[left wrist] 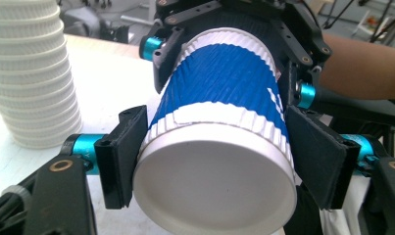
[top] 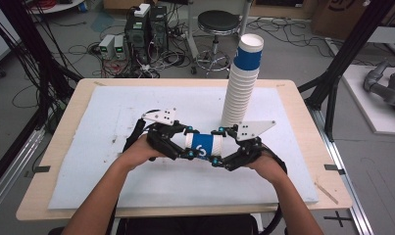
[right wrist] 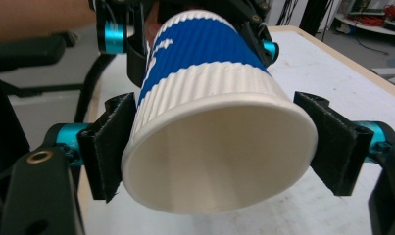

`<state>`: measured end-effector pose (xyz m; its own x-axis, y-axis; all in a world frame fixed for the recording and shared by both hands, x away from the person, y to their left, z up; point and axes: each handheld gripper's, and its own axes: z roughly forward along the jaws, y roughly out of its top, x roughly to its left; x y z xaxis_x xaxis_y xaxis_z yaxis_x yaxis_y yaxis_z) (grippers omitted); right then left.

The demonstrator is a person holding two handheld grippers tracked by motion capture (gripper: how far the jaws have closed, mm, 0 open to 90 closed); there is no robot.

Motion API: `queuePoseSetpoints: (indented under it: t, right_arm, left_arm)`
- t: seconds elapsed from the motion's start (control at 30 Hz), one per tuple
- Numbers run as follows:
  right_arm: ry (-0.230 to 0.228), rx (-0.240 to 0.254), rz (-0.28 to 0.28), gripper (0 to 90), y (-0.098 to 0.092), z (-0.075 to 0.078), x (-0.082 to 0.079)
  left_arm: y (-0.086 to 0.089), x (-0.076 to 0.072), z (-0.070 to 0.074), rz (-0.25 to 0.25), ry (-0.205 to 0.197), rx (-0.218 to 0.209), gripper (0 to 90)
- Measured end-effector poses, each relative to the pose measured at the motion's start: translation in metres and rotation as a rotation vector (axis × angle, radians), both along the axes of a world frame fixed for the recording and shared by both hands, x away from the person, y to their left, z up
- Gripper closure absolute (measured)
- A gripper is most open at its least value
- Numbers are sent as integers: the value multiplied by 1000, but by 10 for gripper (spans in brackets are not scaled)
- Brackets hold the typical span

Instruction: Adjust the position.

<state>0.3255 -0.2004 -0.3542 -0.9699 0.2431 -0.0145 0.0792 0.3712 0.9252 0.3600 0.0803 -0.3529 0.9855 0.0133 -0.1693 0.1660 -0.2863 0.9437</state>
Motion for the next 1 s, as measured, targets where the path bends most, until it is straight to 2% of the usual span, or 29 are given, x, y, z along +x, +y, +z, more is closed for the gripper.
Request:
queuePoseSetpoints:
  t: [0.03, 0.07, 0.1, 0.13, 0.2, 0.3, 0.37, 0.4, 0.47, 0.57, 0.63, 0.67, 0.7, 0.73, 0.77, 0.83, 0.9, 0.93, 0.97, 1.0]
  right_arm:
    - [15, 70, -22, 165, -2, 0, -1]
    - [38, 111, -28, 162, -3, 0, -1]
    - [50, 130, -31, 152, -3, 0, 0]
    - [53, 123, -35, 150, -2, 0, 0]
    - [46, 98, -28, 151, 0, -1, 0]
    - [32, 87, -4, 181, -1, 1, -1]
    - [27, 81, -1, 187, -1, 2, 0]
    - [18, 48, 7, 198, -1, 3, 0]
    - [15, 31, 8, 204, -2, 5, 0]
    - [27, 16, 15, 205, -5, 6, 1]
    - [27, 8, 23, 205, -6, 8, 2]
    - [30, 1, 27, 205, -6, 8, 2]
    - [29, 7, 34, 204, -5, 9, 1]
    - [39, 21, 33, 204, -6, 10, 1]
    - [56, 30, 35, 202, -6, 10, 0]
    - [62, 50, 23, 179, -6, 10, 1]
    - [87, 122, -6, 172, -8, 10, 2]
    - [95, 143, -13, 172, -10, 10, 2]
    - [95, 143, -13, 172, -10, 10, 2]
    - [110, 182, -46, 171, -12, 10, 2]
  left_arm:
    - [2, 1, -1, 3, 17, -50, 276]
    - [4, 1, -2, 6, 24, -76, 279]
    - [5, 1, -2, 6, 22, -87, 280]
    - [5, 1, -2, 3, 29, -96, 281]
    - [5, 0, -2, -4, 32, -92, 281]
    - [5, 0, -2, -5, 33, -90, 282]
    - [4, 0, -3, 1, 47, -73, 280]
    - [1, -2, -3, 20, 33, -31, 265]
    - [0, -4, -3, 39, 5, 8, 238]
    - [2, -7, -1, 54, -19, 14, 227]
    - [2, -7, -2, 23, -25, 19, 259]
    - [1, -8, -3, 14, -31, 35, 280]
    - [1, -8, -3, 14, -31, 35, 284]
    - [-1, -8, -5, -9, -25, 52, 288]
    - [-1, -8, -5, -12, -30, 53, 292]
    - [-1, -7, -6, -3, -26, 26, 292]
    - [2, -6, -6, 5, -17, -17, 294]
    - [4, -6, -6, 16, -7, -47, 294]
    - [4, -6, -6, 16, -7, -47, 295]
    - [7, -5, -7, 34, -12, -73, 297]
